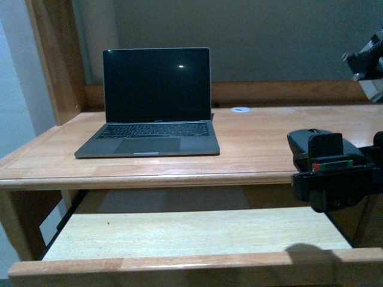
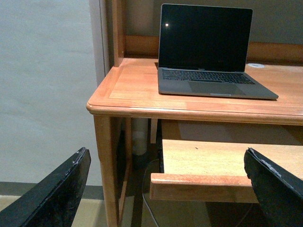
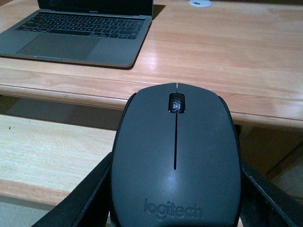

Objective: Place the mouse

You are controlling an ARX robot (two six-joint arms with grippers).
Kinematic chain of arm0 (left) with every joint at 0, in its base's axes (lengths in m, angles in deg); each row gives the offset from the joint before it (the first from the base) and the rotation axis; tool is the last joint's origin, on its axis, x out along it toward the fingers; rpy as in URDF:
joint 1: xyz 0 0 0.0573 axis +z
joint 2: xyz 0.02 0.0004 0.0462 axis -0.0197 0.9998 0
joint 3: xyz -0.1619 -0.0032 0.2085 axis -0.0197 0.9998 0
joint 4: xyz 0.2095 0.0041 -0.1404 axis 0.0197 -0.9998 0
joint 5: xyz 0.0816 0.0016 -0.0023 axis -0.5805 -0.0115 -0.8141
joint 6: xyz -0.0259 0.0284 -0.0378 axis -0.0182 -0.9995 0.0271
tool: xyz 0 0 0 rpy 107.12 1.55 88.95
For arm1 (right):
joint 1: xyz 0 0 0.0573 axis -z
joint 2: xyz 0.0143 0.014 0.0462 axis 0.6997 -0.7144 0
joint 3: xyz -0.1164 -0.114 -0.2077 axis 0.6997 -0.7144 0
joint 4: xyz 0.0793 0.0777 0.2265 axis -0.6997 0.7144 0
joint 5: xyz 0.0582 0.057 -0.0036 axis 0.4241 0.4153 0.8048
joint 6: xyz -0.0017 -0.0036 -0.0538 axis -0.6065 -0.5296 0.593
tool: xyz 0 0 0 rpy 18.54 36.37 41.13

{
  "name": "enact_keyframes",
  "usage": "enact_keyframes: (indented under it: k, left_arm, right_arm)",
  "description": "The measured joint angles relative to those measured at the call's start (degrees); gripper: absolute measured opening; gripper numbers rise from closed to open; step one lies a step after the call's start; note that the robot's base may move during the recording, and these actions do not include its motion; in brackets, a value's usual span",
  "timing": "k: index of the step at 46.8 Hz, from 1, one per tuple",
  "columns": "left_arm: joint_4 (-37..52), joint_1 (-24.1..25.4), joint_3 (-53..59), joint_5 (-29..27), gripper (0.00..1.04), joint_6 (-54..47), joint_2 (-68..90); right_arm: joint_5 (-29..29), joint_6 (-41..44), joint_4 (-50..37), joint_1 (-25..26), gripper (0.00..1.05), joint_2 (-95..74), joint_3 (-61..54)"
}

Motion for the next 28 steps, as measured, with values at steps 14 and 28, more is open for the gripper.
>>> enact_keyframes:
  k: [14, 28]
  left_arm:
    - [0.0, 0.0, 0.0, 0.0, 0.98, 0.0, 0.0]
    - [-0.1, 0.0, 0.0, -0.1, 0.98, 0.0, 0.0]
  right_arm:
    - [1.1, -0.3, 1.6, 1.0, 0.64, -3.1, 3.0]
    - [1.3, -1.1, 4.8, 4.7, 0.64, -18.3, 20.8]
